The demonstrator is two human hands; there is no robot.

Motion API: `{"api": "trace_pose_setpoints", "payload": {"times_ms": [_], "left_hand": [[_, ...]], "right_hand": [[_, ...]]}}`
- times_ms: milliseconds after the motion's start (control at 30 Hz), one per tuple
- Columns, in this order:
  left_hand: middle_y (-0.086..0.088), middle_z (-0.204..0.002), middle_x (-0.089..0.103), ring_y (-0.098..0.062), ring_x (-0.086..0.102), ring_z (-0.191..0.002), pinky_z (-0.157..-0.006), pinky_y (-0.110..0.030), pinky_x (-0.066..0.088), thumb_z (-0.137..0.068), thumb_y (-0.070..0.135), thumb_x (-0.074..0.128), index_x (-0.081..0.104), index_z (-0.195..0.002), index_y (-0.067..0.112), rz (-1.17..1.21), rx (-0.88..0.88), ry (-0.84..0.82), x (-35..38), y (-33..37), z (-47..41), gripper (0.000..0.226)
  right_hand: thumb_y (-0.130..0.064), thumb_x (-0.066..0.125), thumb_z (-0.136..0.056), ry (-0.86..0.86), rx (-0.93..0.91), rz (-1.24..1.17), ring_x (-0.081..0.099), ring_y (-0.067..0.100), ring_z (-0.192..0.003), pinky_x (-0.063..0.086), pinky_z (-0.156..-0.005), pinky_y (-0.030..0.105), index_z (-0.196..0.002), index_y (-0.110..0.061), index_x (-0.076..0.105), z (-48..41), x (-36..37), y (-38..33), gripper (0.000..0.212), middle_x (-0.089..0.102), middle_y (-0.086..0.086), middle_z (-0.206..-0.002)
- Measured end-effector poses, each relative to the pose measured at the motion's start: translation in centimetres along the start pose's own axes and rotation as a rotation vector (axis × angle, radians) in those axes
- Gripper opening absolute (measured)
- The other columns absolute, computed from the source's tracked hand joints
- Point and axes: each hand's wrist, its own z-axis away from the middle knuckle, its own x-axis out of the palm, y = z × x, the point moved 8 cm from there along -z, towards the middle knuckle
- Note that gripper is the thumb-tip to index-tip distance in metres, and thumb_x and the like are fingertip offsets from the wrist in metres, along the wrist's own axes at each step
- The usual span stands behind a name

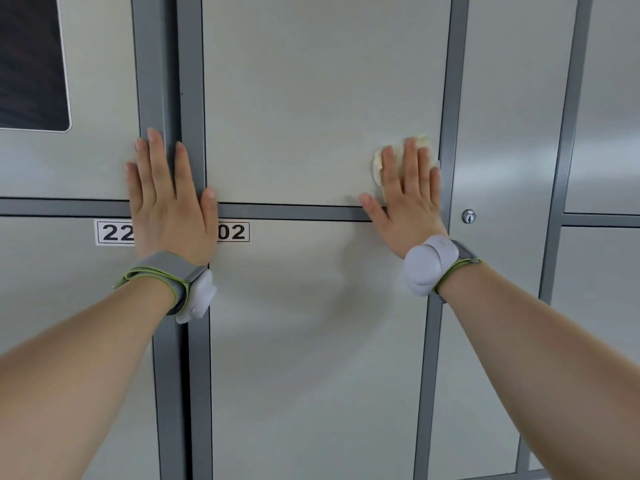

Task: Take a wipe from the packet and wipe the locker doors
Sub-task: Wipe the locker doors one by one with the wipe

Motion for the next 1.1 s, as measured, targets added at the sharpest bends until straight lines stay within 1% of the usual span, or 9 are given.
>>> {"api": "trace_pose_setpoints", "payload": {"times_ms": [67,200,267,400,533,733,833,1000,1100], "left_hand": [[-0.026,-0.155,0.008,-0.040,0.007,-0.143,-0.115,-0.035,-0.010,-0.097,0.033,0.025,0.021,-0.146,-0.003,-0.012,0.001,0.012,0.0,0.0,0.0,0.061],[-0.026,-0.154,0.009,-0.040,0.007,-0.143,-0.116,-0.037,-0.008,-0.097,0.032,0.026,0.021,-0.146,-0.004,0.000,-0.003,0.023,-0.1,-0.1,-0.1,0.061],[-0.026,-0.154,0.009,-0.040,0.008,-0.143,-0.116,-0.040,-0.004,-0.097,0.032,0.026,0.022,-0.146,-0.004,0.001,-0.005,0.022,0.0,-0.1,0.0,0.061],[-0.026,-0.154,0.011,-0.040,0.009,-0.143,-0.116,-0.042,-0.002,-0.097,0.033,0.026,0.023,-0.146,-0.003,-0.005,-0.003,0.023,0.1,-0.1,-0.1,0.061],[-0.025,-0.154,0.011,-0.040,0.009,-0.143,-0.117,-0.041,-0.003,-0.097,0.033,0.026,0.023,-0.146,-0.004,-0.007,-0.007,0.031,0.0,-0.1,0.0,0.061],[-0.025,-0.154,0.012,-0.040,0.010,-0.143,-0.117,-0.041,-0.002,-0.096,0.033,0.026,0.024,-0.145,-0.004,-0.010,-0.006,0.027,0.1,0.0,-0.2,0.061],[-0.025,-0.154,0.011,-0.040,0.009,-0.143,-0.116,-0.039,-0.004,-0.096,0.033,0.026,0.023,-0.146,-0.003,-0.013,-0.005,0.017,0.1,-0.2,-0.1,0.061],[-0.025,-0.155,0.010,-0.039,0.008,-0.143,-0.116,-0.041,-0.003,-0.096,0.033,0.025,0.023,-0.145,-0.004,-0.001,-0.003,0.017,0.0,-0.1,-0.1,0.061],[-0.025,-0.154,0.010,-0.040,0.008,-0.143,-0.117,-0.041,-0.002,-0.096,0.033,0.025,0.023,-0.145,-0.004,-0.004,0.000,0.018,0.0,-0.1,-0.1,0.061]], "right_hand": [[-0.069,0.002,-0.078,-0.014,-0.009,-0.009,-0.018,0.028,-0.144,-0.017,-0.113,0.038,-0.150,-0.022,-0.007,-0.1,0.1,-0.7,0.087,-0.017,0.010,-0.157],[-0.073,0.002,-0.083,-0.059,-0.285,0.046,-0.016,0.029,-0.144,-0.019,-0.114,0.037,-0.150,-0.021,-0.002,2.1,1.3,-3.8,0.084,-0.014,0.010,-0.157],[-0.072,-0.002,-0.085,-0.046,-0.325,0.065,-0.011,0.027,-0.145,-0.016,-0.115,0.037,-0.151,-0.021,0.004,2.3,1.1,-3.6,0.084,-0.008,0.009,-0.158],[-0.069,0.003,-0.082,-0.013,-0.188,0.085,-0.014,0.027,-0.145,-0.017,-0.113,0.034,-0.151,-0.022,-0.002,-0.3,-0.4,-1.2,0.083,-0.012,0.009,-0.158],[-0.068,0.001,-0.078,0.020,-0.050,0.049,-0.014,0.028,-0.145,-0.015,-0.113,0.036,-0.151,-0.022,-0.004,-3.2,-1.6,1.0,0.086,-0.012,0.011,-0.158],[-0.071,0.006,-0.081,0.005,-0.113,0.037,-0.017,0.029,-0.144,-0.021,-0.111,0.034,-0.148,-0.021,-0.009,0.6,0.2,0.1,0.084,-0.014,0.012,-0.157],[-0.078,-0.003,-0.078,-0.027,-0.157,0.071,-0.016,0.027,-0.144,-0.022,-0.111,0.031,-0.146,-0.024,-0.010,1.3,0.5,0.3,0.086,-0.014,0.009,-0.157],[-0.068,0.010,-0.082,-0.019,-0.023,0.048,-0.015,0.027,-0.144,-0.014,-0.114,0.037,-0.151,-0.022,-0.005,-3.6,-2.3,2.3,0.084,-0.015,0.010,-0.157],[-0.070,0.007,-0.080,-0.016,-0.022,0.039,-0.015,0.027,-0.145,-0.013,-0.114,0.038,-0.151,-0.020,-0.004,-4.2,-2.7,2.2,0.087,-0.014,0.012,-0.157]]}}
